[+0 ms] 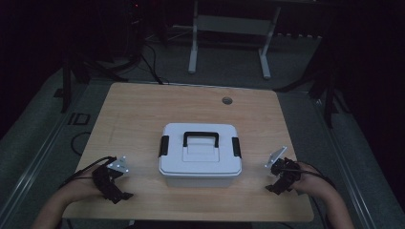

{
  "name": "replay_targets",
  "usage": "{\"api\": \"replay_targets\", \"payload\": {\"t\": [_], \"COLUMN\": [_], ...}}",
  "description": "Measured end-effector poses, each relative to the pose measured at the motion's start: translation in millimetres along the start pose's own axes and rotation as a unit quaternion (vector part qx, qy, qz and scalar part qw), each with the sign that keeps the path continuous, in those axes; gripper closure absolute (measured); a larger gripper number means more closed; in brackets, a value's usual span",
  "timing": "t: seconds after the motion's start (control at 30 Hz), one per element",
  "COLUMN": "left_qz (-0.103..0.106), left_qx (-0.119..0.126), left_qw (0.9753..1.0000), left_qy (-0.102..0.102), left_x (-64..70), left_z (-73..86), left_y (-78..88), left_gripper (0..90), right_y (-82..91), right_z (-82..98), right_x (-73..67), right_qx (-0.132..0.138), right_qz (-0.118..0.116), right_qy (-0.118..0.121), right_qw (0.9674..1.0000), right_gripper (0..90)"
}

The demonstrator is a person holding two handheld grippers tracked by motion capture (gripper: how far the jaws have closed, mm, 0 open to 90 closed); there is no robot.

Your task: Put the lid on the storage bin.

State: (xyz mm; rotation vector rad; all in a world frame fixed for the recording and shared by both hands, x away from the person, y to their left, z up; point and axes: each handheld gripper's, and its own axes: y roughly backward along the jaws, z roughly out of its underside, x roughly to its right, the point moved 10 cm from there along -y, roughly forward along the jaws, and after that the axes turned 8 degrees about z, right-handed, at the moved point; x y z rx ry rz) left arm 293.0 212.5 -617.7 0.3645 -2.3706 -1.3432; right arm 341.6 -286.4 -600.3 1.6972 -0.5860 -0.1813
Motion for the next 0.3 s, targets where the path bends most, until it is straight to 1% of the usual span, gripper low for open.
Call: {"api": "replay_targets", "payload": {"t": [0.07,0.13,0.23,0.3], "left_qz": [0.001,-0.003,-0.007,-0.006], "left_qx": [0.001,-0.001,-0.003,-0.001], "left_qw": [1.0000,1.0000,1.0000,1.0000], "left_qy": [0.001,-0.001,0.003,0.005], "left_x": [0.1,-0.6,-2.2,-2.1], "left_z": [0.7,1.4,2.4,2.9], "left_y": [-0.4,-0.6,0.2,0.5], "left_gripper": [1.9,1.9,1.9,1.9], "right_y": [-1.5,-2.0,-0.9,0.3], "right_z": [0.7,0.6,0.0,-0.9], "right_x": [-0.4,-0.4,0.6,1.4], "right_qx": [0.000,0.001,0.003,0.006], "right_qz": [0.000,0.001,0.004,0.006], "right_qy": [-0.001,-0.004,-0.005,-0.005], "right_qw": [1.0000,1.0000,1.0000,1.0000], "right_gripper": [17.6,17.6,16.1,16.2]}}
